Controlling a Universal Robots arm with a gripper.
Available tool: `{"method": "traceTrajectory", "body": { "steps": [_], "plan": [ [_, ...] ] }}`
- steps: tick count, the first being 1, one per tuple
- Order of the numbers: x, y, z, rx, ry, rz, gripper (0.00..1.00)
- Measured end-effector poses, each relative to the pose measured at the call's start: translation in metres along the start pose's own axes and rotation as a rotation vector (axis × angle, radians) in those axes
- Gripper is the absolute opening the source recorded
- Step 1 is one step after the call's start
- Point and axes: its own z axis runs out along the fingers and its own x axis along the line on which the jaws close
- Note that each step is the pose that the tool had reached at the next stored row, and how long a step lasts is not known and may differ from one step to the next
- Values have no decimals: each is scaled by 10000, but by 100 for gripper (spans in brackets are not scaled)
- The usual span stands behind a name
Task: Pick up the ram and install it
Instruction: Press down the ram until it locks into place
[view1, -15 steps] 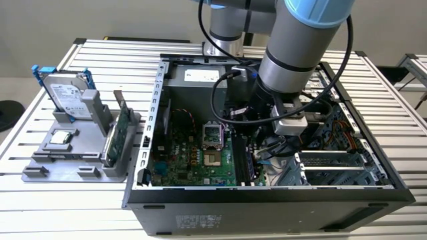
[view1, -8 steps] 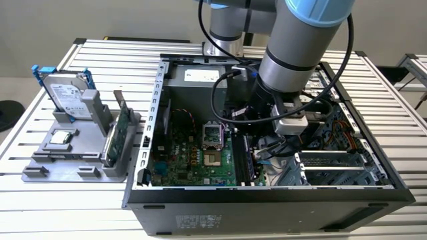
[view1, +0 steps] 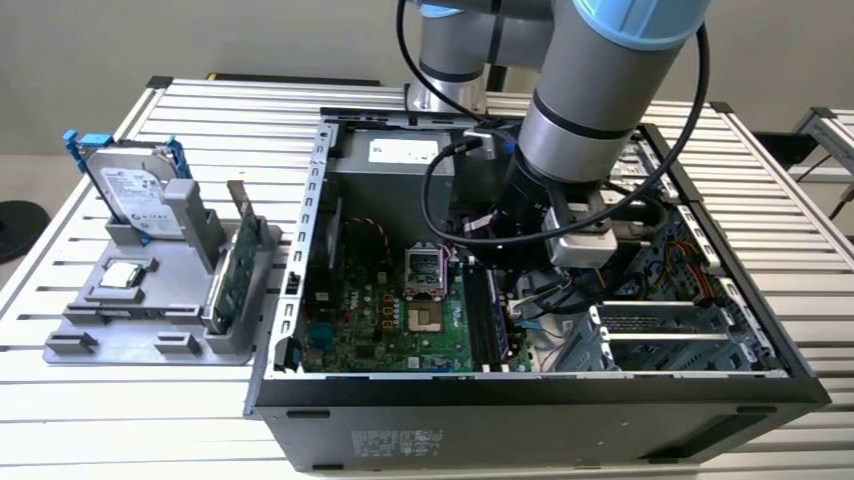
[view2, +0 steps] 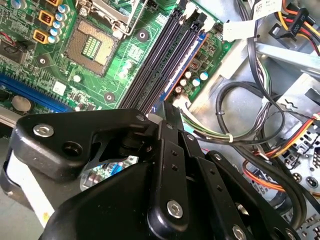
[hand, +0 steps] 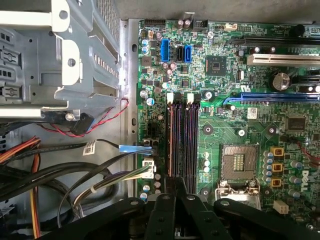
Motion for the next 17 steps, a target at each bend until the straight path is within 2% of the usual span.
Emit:
{"method": "traceTrajectory", "body": {
  "steps": [17],
  "plan": [
    [-2,0,-39,0,0,0,0]
  ]
}}
